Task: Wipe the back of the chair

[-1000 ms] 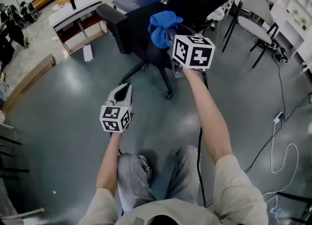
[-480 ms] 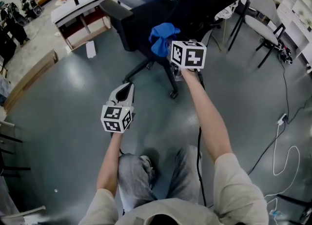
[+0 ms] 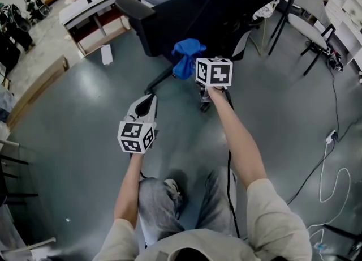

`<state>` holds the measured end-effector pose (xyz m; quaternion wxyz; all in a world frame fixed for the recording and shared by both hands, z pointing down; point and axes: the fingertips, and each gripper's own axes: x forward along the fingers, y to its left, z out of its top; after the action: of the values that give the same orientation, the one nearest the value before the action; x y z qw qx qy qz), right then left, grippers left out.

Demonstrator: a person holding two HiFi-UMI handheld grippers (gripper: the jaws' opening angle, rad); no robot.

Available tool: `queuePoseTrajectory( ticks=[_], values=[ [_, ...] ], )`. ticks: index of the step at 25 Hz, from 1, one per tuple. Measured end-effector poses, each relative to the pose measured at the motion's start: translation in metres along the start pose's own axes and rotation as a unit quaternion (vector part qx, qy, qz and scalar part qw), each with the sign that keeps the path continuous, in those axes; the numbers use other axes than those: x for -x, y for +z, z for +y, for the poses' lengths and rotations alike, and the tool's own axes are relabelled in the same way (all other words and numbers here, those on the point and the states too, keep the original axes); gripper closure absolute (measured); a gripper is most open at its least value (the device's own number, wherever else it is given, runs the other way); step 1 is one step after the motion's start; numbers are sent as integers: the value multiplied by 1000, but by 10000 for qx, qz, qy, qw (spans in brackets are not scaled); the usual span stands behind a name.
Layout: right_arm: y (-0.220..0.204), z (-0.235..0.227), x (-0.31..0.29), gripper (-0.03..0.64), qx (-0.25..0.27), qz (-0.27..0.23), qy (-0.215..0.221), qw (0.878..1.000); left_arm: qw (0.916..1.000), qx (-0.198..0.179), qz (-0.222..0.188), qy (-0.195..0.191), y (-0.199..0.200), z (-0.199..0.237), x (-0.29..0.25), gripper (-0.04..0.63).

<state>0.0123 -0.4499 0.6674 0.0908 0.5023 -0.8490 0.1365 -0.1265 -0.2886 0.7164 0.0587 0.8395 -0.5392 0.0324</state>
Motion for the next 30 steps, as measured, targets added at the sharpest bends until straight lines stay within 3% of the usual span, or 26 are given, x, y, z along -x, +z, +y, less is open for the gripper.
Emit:
queuePoseTrajectory(
  ticks=[10, 15, 21, 30],
  values=[
    [-61, 3, -2, 546, 0, 629, -109, 9980, 10000, -39, 20, 42, 2, -1, 11, 591],
    [-67, 3, 13, 546, 29, 591, -40, 9982, 10000, -92, -8, 27, 7, -9, 15, 591],
    [-9, 9, 53, 546, 125, -71, 82, 9999, 9999, -136, -31, -43, 12, -24, 20, 591],
    [130, 19, 130, 546, 444, -1262, 109, 9910, 9998, -165, -49, -62, 20, -41, 22, 591]
  ],
)
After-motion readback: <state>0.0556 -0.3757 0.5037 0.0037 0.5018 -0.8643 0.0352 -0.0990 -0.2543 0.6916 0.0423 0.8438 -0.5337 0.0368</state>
